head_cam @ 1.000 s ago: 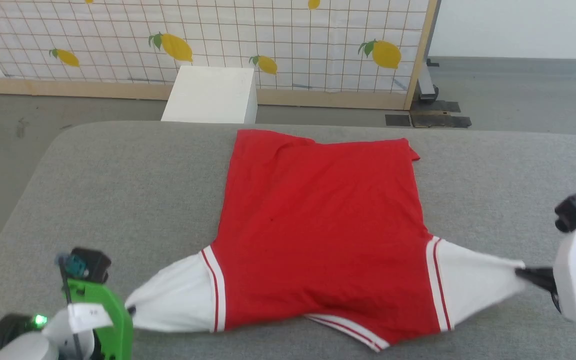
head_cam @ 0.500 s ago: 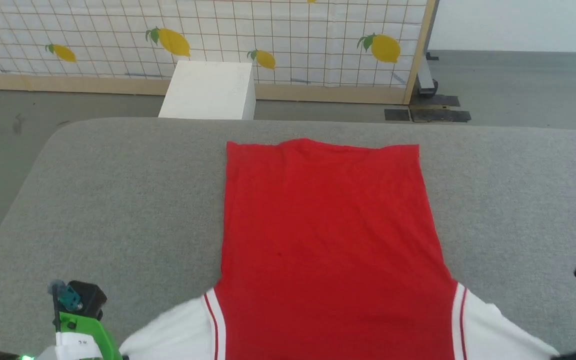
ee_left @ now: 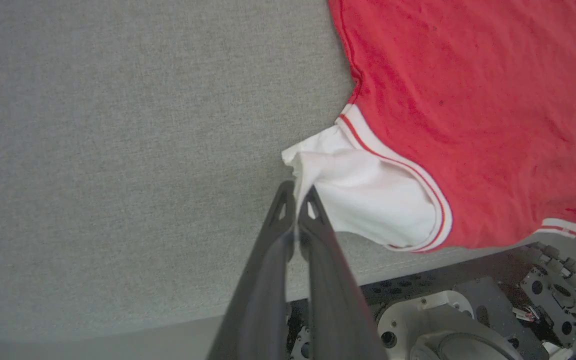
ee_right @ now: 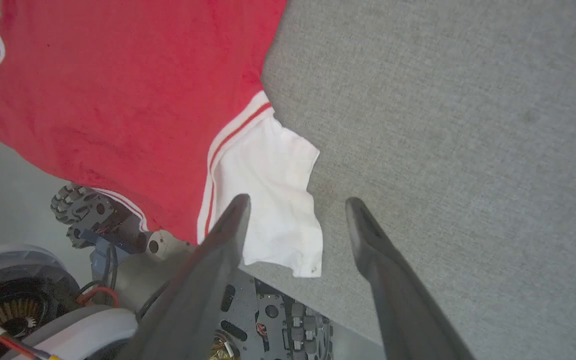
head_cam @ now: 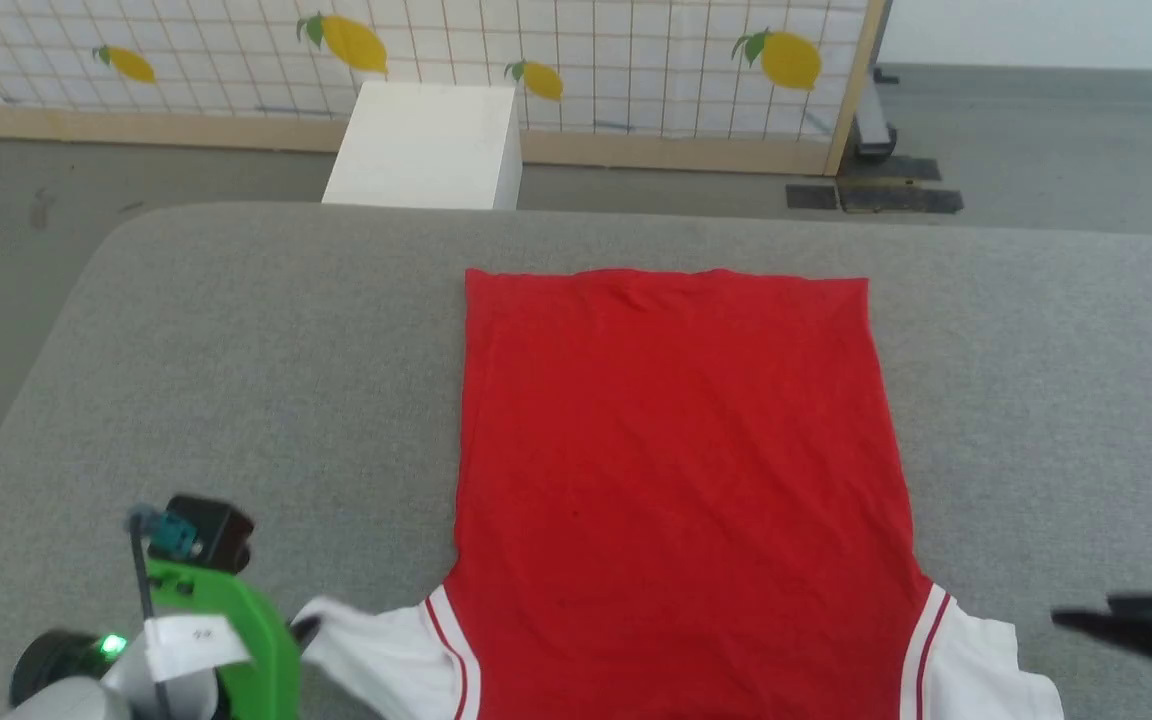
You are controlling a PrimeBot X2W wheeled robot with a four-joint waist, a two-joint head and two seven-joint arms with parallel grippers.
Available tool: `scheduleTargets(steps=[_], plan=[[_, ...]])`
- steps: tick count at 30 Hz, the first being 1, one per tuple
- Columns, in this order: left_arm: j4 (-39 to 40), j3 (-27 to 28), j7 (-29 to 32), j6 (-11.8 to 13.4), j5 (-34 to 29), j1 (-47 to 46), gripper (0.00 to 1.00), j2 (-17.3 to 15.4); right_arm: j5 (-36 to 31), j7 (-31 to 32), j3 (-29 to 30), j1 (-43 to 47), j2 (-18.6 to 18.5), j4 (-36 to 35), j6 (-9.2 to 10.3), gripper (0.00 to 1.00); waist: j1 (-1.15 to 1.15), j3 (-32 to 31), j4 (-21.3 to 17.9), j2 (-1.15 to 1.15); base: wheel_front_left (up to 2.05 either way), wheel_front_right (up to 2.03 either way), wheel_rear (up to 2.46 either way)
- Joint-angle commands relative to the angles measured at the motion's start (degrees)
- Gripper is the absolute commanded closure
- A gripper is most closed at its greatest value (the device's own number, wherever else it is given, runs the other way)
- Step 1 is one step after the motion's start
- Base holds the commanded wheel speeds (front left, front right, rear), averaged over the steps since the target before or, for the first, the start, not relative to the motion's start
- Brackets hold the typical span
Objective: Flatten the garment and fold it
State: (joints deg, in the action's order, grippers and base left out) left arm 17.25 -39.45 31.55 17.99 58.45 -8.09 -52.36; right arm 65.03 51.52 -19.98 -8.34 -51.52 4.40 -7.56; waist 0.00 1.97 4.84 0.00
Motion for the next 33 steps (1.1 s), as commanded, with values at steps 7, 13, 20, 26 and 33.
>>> scheduleTargets(steps=[7, 13, 20, 26, 33], plan=[[2.68, -0.24, -1.77, 2.09, -4.03, -6.4, 1.0, 5.75, -11.76, -1.73, 6.35, -8.58, 7.7, -2.09, 0.08, 0.0, 0.0, 5.4, 2.77, 0.0, 0.0, 0.0, 0.0], [4.1, -1.75, -2.06, 2.28, -6.7, -9.79, 1.0, 8.97, -18.84, 2.12, 6.73, -19.22, 13.17, 1.4, 0.08, 0.0, 0.0, 10.71, 5.42, 0.0, 0.0, 0.0, 0.0], [5.13, -2.82, -2.52, 2.01, -8.95, -12.79, 1.0, 11.31, -25.71, 5.75, 5.18, -30.68, 14.23, 9.35, 0.08, 0.0, 0.0, 16.64, 9.46, 0.0, 0.0, 0.0, 0.0], [4.81, -3.65, -3.98, 1.96, -10.04, -14.38, 1.0, 14.49, -29.87, 5.28, 5.24, -38.11, 14.0, 16.42, 0.08, 0.0, 0.0, 20.95, 12.76, 0.0, 0.0, 0.0, 0.0], [3.03, -4.52, -6.43, 1.97, -11.23, -16.29, 1.0, 18.98, -33.26, 4.57, 2.18, -43.43, 12.81, 21.94, 0.08, 0.0, 0.0, 24.14, 15.46, 0.0, 0.0, 0.0, 0.0]])
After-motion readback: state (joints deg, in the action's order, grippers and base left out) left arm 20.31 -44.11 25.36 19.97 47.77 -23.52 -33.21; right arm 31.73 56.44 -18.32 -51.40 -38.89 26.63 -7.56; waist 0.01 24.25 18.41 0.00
